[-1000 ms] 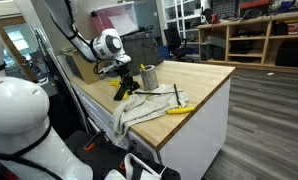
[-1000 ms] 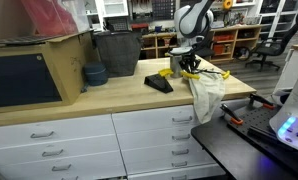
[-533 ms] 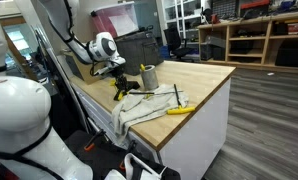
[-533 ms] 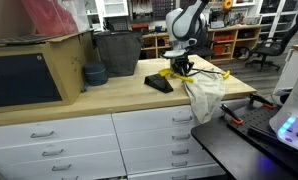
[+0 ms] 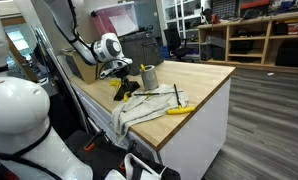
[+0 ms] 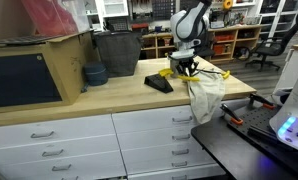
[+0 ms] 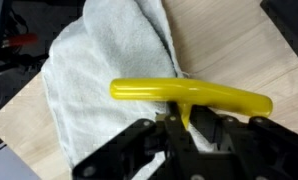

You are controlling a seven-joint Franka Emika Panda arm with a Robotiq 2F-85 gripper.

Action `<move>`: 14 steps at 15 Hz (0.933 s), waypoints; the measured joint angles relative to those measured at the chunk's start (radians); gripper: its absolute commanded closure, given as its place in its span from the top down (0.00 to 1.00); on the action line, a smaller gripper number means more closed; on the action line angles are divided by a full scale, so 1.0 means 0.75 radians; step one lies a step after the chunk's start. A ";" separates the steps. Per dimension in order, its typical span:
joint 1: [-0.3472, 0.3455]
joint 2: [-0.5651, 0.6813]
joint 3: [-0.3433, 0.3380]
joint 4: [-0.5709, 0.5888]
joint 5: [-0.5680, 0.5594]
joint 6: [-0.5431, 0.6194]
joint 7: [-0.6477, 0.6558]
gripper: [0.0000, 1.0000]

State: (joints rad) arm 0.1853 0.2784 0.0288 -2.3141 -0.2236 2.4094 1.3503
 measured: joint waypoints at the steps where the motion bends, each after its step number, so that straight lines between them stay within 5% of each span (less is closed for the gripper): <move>1: -0.013 0.000 -0.001 -0.005 0.000 -0.001 -0.075 0.05; 7: -0.033 -0.006 -0.003 -0.052 -0.089 -0.018 -0.449 0.05; 14: -0.023 -0.106 -0.033 -0.201 -0.468 -0.019 -0.619 0.05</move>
State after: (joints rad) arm 0.1681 0.1989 0.0041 -2.4648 -0.5746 2.3948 0.8863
